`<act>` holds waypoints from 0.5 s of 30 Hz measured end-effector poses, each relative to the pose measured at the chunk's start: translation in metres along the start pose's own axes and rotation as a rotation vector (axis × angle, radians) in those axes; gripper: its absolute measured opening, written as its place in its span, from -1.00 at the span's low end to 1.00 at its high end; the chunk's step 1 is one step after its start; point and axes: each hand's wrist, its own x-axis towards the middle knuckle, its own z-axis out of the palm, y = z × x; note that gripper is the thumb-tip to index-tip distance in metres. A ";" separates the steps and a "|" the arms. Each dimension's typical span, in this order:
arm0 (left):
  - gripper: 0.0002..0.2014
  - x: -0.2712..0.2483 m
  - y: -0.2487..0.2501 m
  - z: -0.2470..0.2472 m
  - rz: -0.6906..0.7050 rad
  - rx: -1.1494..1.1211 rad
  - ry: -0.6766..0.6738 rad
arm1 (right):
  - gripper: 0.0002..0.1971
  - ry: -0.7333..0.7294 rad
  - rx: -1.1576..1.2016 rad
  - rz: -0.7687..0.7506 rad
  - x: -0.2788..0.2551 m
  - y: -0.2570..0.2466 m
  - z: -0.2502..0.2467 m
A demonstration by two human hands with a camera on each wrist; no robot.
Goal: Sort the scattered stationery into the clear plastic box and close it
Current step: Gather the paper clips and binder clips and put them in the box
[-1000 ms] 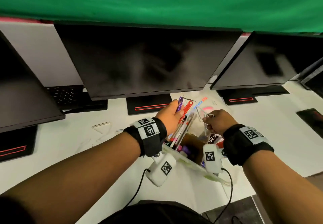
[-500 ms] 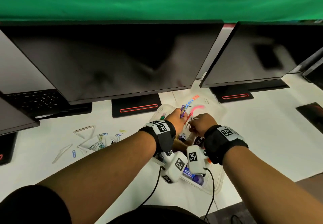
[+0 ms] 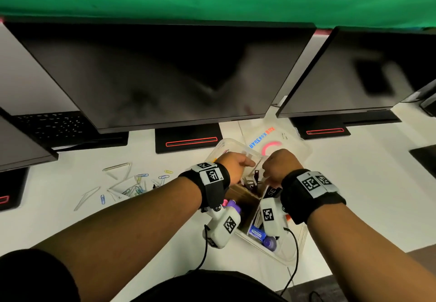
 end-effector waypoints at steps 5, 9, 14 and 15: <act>-0.65 -0.015 -0.026 -0.048 0.014 -0.141 0.100 | -0.86 0.038 -0.152 -0.210 -0.017 -0.034 0.017; -0.73 -0.033 -0.087 -0.094 -0.082 -0.139 0.234 | -0.83 -0.038 -0.061 -0.332 -0.036 -0.073 0.056; -0.78 -0.065 -0.178 -0.139 -0.251 0.171 0.288 | -0.88 -0.064 -0.053 -0.452 -0.039 -0.112 0.106; -0.76 -0.073 -0.193 -0.147 -0.303 0.238 0.288 | -0.88 -0.100 -0.051 -0.466 -0.038 -0.117 0.117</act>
